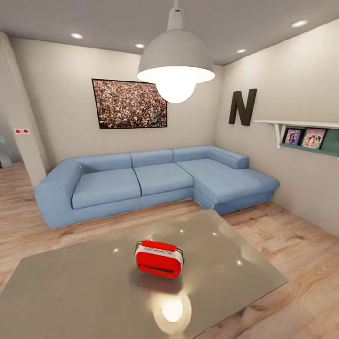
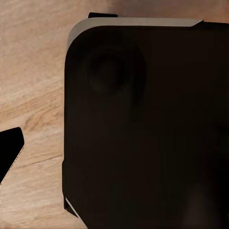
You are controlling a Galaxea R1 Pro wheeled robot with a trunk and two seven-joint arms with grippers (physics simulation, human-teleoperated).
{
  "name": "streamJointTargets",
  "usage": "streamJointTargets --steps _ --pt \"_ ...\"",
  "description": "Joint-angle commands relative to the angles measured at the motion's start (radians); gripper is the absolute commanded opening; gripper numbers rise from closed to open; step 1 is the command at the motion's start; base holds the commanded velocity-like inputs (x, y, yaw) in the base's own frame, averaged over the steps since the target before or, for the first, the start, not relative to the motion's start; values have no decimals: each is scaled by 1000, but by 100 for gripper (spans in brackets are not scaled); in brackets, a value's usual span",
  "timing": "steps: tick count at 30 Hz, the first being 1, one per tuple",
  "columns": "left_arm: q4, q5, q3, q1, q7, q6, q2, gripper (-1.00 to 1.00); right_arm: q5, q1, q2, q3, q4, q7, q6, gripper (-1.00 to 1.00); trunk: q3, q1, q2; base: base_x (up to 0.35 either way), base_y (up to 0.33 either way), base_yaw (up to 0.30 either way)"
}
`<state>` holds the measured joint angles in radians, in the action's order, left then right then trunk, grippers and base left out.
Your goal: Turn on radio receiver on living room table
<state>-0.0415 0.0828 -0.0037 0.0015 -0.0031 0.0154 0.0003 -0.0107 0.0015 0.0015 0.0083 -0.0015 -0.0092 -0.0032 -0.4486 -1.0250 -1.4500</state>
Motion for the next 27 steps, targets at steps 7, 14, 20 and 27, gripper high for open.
streamJointTargets --steps 7,14,20,27 --pt "0 0 0 0 0 0 1 100 0 0 0 1 0 0 0 100 0 0 0 303 0 4" --pt "0 0 0 0 0 0 1 100 0 0 0 1 0 0 0 100 0 0 0 321 0 0" --pt "-1 0 1 0 0 1 -1 100 0 0 0 1 0 0 -2 100 0 0 0 198 0 99" --pt "0 0 1 0 0 1 -2 100 0 0 0 1 0 0 -10 100 0 0 0 17 0 257"
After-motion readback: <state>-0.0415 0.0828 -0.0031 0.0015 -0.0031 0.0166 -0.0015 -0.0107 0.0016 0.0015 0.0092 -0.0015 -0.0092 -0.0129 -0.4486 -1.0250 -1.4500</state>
